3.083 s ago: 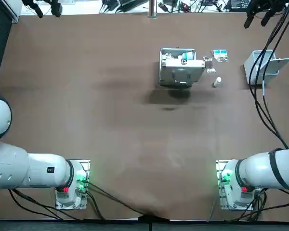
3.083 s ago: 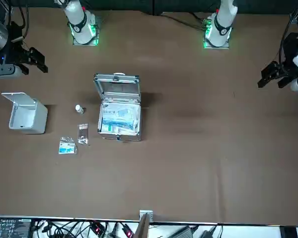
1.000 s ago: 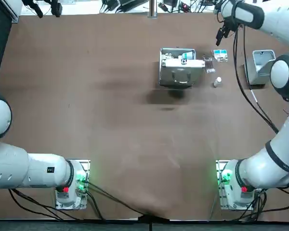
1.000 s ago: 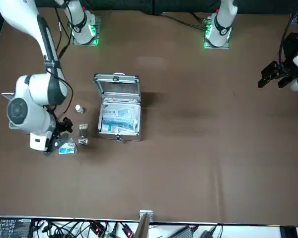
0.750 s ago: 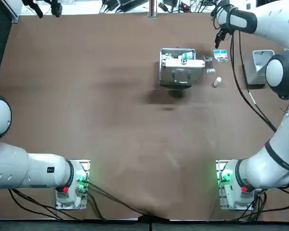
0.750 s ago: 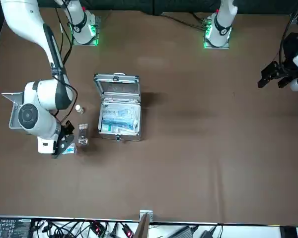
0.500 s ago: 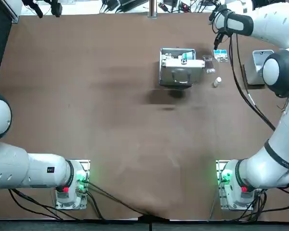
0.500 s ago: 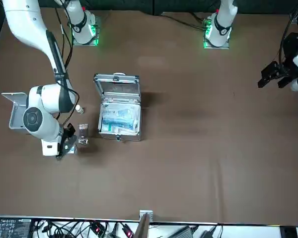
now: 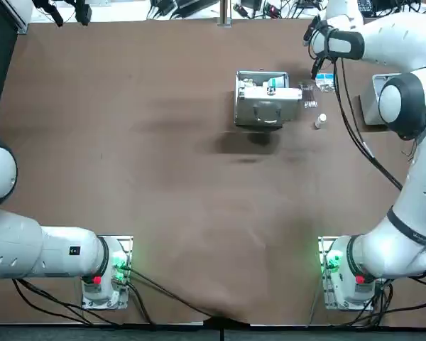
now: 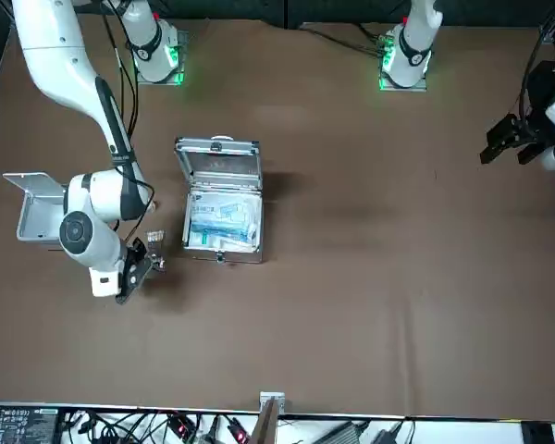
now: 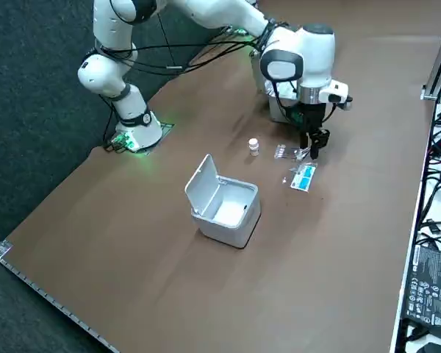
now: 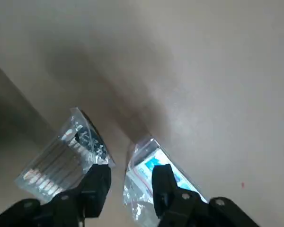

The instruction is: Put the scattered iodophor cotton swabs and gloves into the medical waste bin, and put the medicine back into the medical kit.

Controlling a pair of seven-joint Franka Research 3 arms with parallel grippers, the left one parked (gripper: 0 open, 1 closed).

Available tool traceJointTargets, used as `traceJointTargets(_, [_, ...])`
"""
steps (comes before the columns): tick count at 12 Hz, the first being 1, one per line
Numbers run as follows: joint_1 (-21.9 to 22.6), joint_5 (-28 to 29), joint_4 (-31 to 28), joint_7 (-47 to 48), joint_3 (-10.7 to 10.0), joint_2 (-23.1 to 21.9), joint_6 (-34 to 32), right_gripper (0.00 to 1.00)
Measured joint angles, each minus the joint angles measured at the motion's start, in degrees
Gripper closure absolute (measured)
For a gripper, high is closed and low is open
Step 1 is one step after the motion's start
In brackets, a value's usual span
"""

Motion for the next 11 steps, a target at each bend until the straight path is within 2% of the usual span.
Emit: traceJointTargets(11, [-0.3, 0.0, 0.4, -0.9, -0.1, 2.6, 0.3, 0.46])
